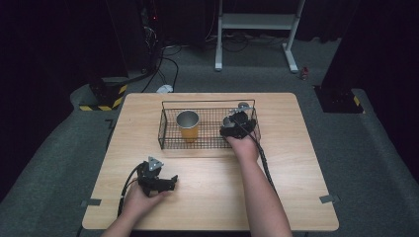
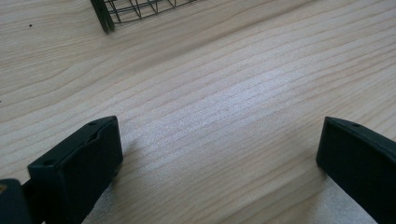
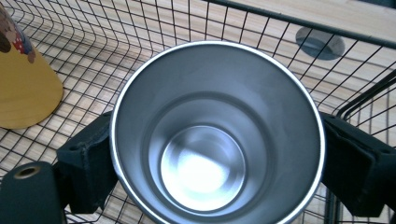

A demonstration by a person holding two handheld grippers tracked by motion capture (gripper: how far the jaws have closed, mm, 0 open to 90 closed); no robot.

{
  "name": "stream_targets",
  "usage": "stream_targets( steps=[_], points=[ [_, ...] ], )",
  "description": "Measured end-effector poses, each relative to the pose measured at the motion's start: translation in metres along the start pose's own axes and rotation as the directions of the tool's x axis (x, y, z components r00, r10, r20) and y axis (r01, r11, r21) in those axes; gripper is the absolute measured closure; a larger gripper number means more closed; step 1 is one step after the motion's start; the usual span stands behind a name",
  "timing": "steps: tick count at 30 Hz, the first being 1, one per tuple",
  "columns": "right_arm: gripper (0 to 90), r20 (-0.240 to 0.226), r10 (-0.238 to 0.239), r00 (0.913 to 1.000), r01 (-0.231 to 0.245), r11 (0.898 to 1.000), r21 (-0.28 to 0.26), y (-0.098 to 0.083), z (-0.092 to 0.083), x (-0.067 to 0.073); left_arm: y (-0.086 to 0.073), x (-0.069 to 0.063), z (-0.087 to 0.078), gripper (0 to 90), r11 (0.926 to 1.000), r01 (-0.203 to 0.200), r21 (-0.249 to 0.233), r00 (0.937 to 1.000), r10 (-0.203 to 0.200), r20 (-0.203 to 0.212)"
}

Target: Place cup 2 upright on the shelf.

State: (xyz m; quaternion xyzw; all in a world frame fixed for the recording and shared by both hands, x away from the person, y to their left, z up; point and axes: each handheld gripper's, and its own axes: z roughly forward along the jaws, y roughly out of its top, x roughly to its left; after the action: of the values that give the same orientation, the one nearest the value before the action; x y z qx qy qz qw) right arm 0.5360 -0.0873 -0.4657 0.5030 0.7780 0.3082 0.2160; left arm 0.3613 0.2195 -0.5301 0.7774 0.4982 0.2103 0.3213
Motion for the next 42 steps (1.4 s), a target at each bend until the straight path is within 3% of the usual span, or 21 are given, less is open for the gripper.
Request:
stream_targets(
  steps=[10,27,37,42],
  points=[
    [9.9,-0.014,0.022,0.9996,-0.023,0.999,-0.032,0.002,-0.010,0.000,0.000,0.000,0.000,0.7,1.0000,0.000,-0.001,1.0000,0.000,0.001],
    [10.0,-0.024,0.006,0.9997,-0.009,0.994,-0.113,0.005,-0.035,-0.002,0.000,0.000,0.000,0.7,1.0000,0.000,-0.001,1.0000,0.000,0.001],
    [10.1,-0.028,0.003,0.9996,-0.007,0.989,-0.148,-0.004,-0.047,0.001,0.000,0.000,0.000,0.7,1.0000,0.000,-0.001,1.0000,0.000,0.001],
    [10.1,-0.023,0.001,0.9997,-0.004,0.990,-0.138,-0.012,-0.051,0.000,0.000,0.000,0.000,0.7,1.0000,0.002,-0.002,1.0000,-0.002,0.001]
  ],
)
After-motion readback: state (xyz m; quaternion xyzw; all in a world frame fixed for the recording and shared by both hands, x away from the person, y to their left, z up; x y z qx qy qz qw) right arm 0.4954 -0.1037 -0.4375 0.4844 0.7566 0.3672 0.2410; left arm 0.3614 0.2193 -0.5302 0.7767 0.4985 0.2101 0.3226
